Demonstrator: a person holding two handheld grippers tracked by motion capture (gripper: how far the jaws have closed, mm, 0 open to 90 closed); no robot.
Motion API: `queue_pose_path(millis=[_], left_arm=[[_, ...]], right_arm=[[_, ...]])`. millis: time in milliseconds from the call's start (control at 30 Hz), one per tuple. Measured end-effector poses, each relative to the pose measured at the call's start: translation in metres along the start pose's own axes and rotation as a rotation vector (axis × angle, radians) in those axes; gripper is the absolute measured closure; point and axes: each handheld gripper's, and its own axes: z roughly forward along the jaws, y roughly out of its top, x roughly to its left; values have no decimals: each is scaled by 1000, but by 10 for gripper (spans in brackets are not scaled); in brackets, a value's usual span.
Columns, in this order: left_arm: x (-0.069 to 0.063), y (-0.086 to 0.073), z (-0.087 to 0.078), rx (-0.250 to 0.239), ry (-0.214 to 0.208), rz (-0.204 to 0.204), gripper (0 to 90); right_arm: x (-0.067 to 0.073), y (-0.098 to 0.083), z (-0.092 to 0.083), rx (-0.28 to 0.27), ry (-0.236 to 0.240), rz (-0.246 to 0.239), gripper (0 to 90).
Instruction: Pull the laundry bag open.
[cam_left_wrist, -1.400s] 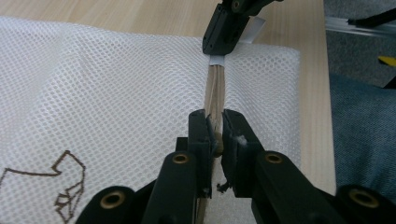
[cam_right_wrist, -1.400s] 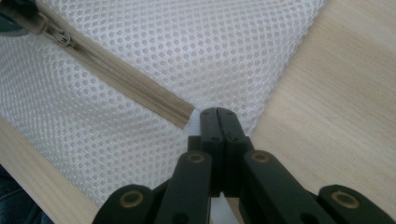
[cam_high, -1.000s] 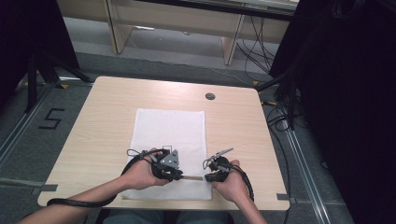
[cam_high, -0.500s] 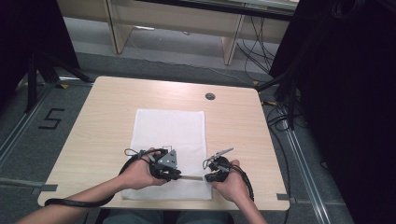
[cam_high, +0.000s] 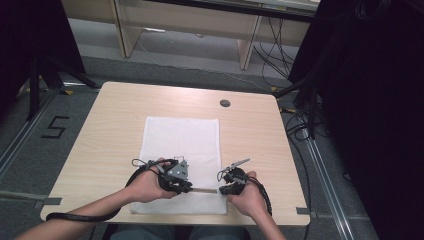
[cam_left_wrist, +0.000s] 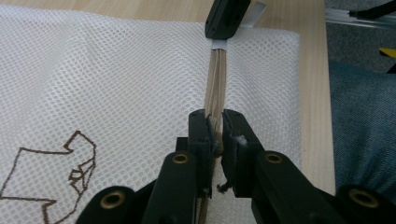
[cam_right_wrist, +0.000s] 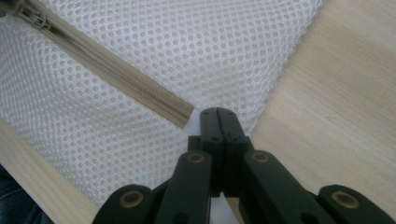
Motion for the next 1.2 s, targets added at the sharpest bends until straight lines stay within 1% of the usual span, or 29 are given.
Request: queue_pose_path(millis=[67, 100, 133, 167, 267, 333, 367, 433, 467, 500, 533, 567, 633, 667, 700, 733, 800, 833, 867, 900, 933, 967, 1000, 1033, 1067, 1100, 1133, 1167, 1200], left_arm=[[0, 0, 0, -6, -1, 3, 820], [-1, -1, 0, -8, -2, -15, 821], [1, -1, -1, 4, 5, 16, 820], [-1, -1, -1, -7, -1, -16, 820], [0, 0, -2, -1, 2, -7, 821], [1, 0, -3, -6, 1, -13, 820], [1, 0, -3, -2, 6, -3, 820], [1, 0, -3, -4, 5, -4, 820], [1, 0, -3, -4, 5, 4, 820], [1, 0, -3, -3, 3, 4, 820], [0, 0, -3, -9, 0, -12, 821], [0, 0, -3, -10, 1, -11, 820], [0, 0, -3, -12, -1, -11, 820], [0, -1, -3, -13, -1, -12, 820], [0, -1, -3, -13, -1, -13, 820], [1, -1, -3, -11, -2, 4, 820], [0, -2, -3, -15, -2, -1, 820], [1, -2, -3, -18, -13, -4, 820], [1, -2, -3, -18, -13, -4, 820], [0, -3, -4, -11, -5, -10, 820], [0, -3, -4, -11, -5, -10, 820], [-1, -3, -4, -22, -10, -33, 820], [0, -4, -5, -14, 3, -13, 820], [0, -4, -5, -20, -3, -27, 820], [0, -4, -6, -22, -1, -13, 820], [0, -5, -6, -25, -8, -31, 820], [1, -6, -7, -15, 0, -9, 820], [1, -7, -7, -25, -9, -25, 820], [1, -8, -7, -27, -13, -32, 820]], right_arm=[[0, 0, 0, -1, -1, -1, 900], [0, 0, 0, -1, -2, -2, 900], [0, 0, 0, -1, -1, -3, 900], [-1, 0, 1, -14, 7, -24, 900], [-1, 0, 1, -13, 6, -25, 900], [-1, 0, 1, -14, 3, -28, 900], [0, 0, 1, -6, -3, -22, 900], [0, 0, 1, -6, -3, -23, 900], [0, 0, 1, -4, -3, -21, 900], [0, 0, 1, -3, -2, -21, 900], [0, 0, 1, -5, -3, -23, 900], [1, 0, 0, 2, -12, -11, 900], [2, 0, 0, 5, -13, -13, 900], [0, 1, 1, -6, -9, -42, 900], [0, 1, 1, -6, -9, -42, 900], [2, 0, 0, 3, -12, -16, 900], [2, 0, 0, 3, -13, -15, 900], [1, 1, 1, -2, -9, -31, 900], [1, 1, 1, -2, -9, -31, 900], [-1, 1, 1, -12, -4, -54, 900], [-1, 1, 1, -12, -4, -54, 900], [1, 0, 1, -8, -5, -34, 900], [0, 1, 1, -9, -5, -43, 900], [1, 1, 1, -7, -6, -40, 900], [1, 1, 0, -1, -8, -35, 900], [2, 1, 1, 1, -9, -32, 900], [2, 1, 0, 3, -10, -30, 900], [2, 1, 0, 1, -10, -33, 900], [2, 1, 0, 1, -11, -32, 900]])
